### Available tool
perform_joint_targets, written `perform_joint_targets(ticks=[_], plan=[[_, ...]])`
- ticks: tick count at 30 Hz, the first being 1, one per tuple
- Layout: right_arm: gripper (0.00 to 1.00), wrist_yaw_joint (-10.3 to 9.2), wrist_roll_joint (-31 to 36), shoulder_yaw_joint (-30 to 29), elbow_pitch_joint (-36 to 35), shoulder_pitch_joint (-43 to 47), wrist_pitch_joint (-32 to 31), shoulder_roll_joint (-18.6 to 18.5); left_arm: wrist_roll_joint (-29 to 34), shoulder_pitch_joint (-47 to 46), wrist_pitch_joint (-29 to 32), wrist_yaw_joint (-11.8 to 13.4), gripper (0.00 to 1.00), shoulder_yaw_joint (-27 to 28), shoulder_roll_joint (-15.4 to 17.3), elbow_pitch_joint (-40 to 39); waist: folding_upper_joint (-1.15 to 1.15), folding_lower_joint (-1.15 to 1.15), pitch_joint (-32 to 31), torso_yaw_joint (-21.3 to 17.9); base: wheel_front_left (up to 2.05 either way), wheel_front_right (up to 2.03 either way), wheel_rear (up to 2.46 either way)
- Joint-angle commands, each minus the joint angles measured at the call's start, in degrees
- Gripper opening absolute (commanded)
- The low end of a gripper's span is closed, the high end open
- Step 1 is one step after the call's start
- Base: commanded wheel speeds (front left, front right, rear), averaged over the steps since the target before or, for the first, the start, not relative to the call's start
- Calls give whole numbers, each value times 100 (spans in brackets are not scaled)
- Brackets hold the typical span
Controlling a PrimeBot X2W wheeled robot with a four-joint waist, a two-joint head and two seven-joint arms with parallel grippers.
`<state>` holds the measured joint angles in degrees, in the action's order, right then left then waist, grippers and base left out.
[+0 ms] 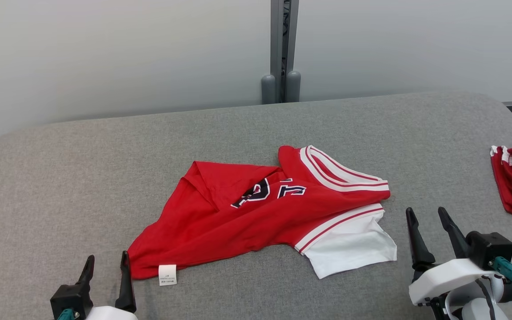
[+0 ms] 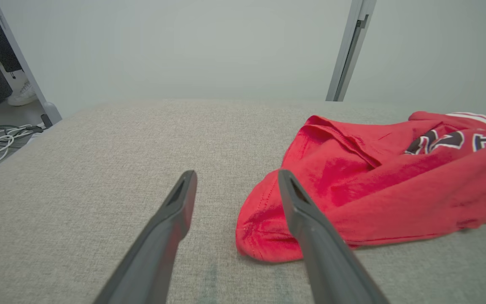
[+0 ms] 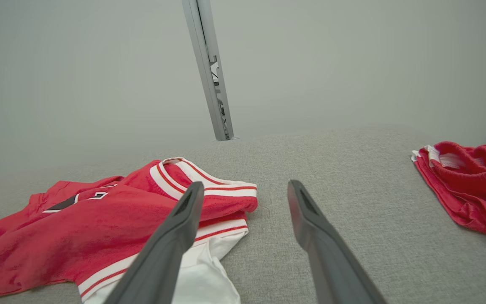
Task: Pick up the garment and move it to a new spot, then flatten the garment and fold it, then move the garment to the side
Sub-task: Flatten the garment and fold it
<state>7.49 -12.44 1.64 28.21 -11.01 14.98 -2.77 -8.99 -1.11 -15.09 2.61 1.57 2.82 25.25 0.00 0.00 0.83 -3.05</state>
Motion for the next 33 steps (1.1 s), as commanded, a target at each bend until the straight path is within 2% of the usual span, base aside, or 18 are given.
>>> perform_joint_targets(ticks=[1, 14, 33], plan=[[100, 0, 48, 1, -54, 87, 27, -34, 46, 96, -8, 48, 100, -14, 20, -81, 0, 0, -44, -12, 0, 0, 0], [100, 0, 121, 53, -90, 275, 27, -33, 19, 321, -8, 172, 100, -153, 20, -369, 0, 0, -77, -11, 0, 0, 0], [100, 0, 313, 284, 990, -175, 27, -35, -148, -160, -8, 247, 100, -512, 20, -204, 0, 0, 679, 191, 0, 0, 0]])
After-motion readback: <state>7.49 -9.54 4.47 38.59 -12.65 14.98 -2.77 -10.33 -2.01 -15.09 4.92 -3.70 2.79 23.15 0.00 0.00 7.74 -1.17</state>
